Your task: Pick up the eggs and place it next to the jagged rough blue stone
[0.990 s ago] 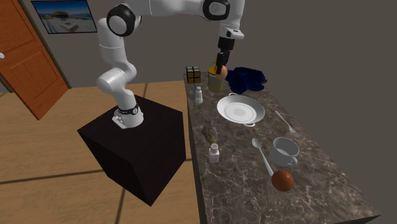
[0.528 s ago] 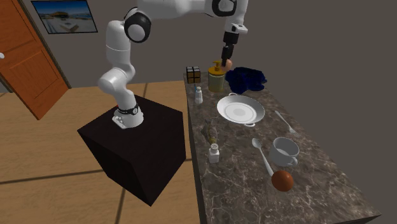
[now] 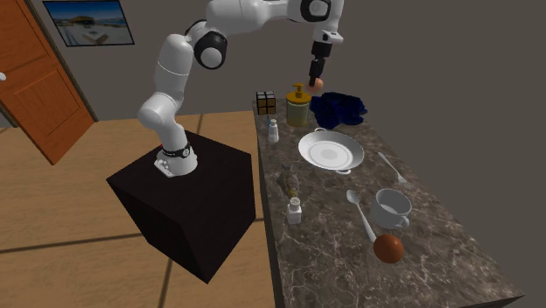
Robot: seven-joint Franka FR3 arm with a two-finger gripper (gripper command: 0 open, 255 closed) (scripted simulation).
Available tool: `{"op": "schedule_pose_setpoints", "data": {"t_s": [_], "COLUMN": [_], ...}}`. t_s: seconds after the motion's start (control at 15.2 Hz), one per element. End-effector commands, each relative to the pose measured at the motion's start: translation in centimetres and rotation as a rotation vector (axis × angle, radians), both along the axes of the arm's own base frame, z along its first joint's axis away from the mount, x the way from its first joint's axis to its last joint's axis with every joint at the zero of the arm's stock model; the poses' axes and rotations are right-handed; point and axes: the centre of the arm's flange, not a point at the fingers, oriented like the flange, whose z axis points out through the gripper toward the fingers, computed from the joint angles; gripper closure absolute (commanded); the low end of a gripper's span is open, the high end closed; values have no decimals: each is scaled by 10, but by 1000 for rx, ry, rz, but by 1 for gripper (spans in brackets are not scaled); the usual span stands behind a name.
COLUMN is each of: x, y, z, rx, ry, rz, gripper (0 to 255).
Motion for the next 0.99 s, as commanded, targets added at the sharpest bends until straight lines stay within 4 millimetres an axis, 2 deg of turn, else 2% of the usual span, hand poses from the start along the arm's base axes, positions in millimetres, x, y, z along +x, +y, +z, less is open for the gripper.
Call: {"op": "schedule_pose_setpoints", "data": {"t_s": [0.0,0.92], "x": [-1,-1], "y": [2,2], "z": [-9,-83], "rx": [0,0], "ry": [-1,-1], "rz": [-1,-1], "gripper": [255,255]}}
